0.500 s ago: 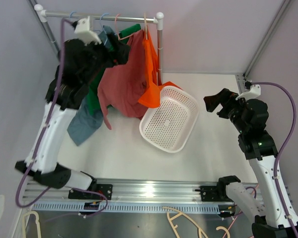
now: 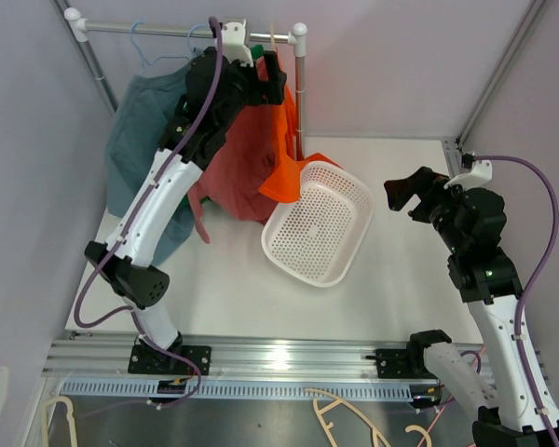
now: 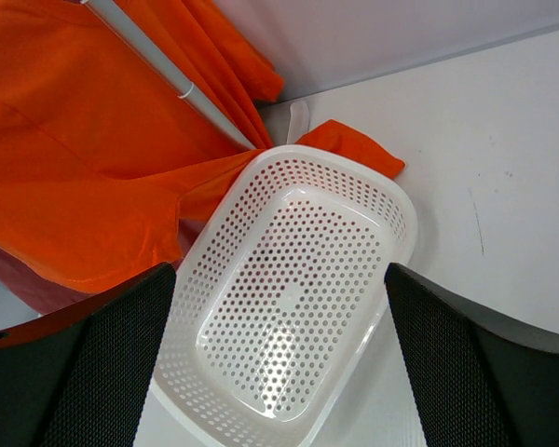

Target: Remove the t-shirt from the hanger

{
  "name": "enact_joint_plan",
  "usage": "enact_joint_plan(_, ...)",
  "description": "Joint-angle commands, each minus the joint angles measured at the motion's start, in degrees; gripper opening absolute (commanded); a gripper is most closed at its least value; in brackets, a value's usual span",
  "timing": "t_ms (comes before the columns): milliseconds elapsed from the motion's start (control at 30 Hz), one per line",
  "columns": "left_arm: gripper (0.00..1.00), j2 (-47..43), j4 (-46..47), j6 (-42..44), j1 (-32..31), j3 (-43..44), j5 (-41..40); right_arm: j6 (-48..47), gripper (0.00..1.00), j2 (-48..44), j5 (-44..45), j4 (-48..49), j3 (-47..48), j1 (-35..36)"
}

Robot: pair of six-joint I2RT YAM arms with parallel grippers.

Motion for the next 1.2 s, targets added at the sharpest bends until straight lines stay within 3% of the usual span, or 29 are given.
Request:
enact_joint_plan(0, 0.99, 1.3, 8.3, 6.6, -2.4, 3.3, -1.0, -1.0, 0.99, 0.0, 1.0, 2.8, -0.3, 0.2)
enact_joint_plan(167, 0.98, 7.1, 12.2, 9.0, -3.3, 8.0, -4.5, -1.0, 1.00, -0.3, 0.9, 3.1, -0.1, 0.1)
enact_joint_plan(300, 0.82, 12.3, 15.9, 11.8, -3.6, 10.7, -8.1, -0.9, 1.00, -0.7, 0.5, 2.7, 0.2, 0.2)
enact_joint_plan(433, 0.82, 15.5, 16.6, 13.3, -3.6, 13.3, -14.7, -1.0, 0.99, -1.4, 0.0, 1.7, 0.4, 0.2)
enact_joint_plan(533, 0.76, 16.2, 18.4, 14.0, -3.6, 13.2, -17.5, -1.2, 1.00, -2.3, 0.3, 1.1, 0.5, 0.3)
enact_joint_plan(667, 0.54, 16.8, 20.8, 14.1, -3.3, 13.4, -19.4, -1.9, 1.00, -2.6, 0.8, 0.0, 0.8, 0.1)
enact_joint_plan(767, 0.23, 17.2, 20.2, 13.1, -3.0, 14.8, -20.2, -2.4, 1.00, -2.6, 0.8, -0.3, 0.8, 0.1)
enact_joint_plan(867, 0.01, 17.2, 18.6, 10.9, -1.8, 16.2, -18.8, -2.4, 0.99, -2.6, 0.7, -0.3, 0.7, 0.1)
enact_joint_plan(1000, 0.01, 17.2, 13.7, 6.6, 1.3, 19.9, -12.5, -2.3, 1.00, -2.2, -0.1, -0.3, 0.4, 0.0)
enact_joint_plan(1167, 0.01, 11.6, 13.0, 6.2, 2.1, 17.3, -6.2, -1.4, 1.00, -0.8, -2.9, 0.8, 0.2, 0.1)
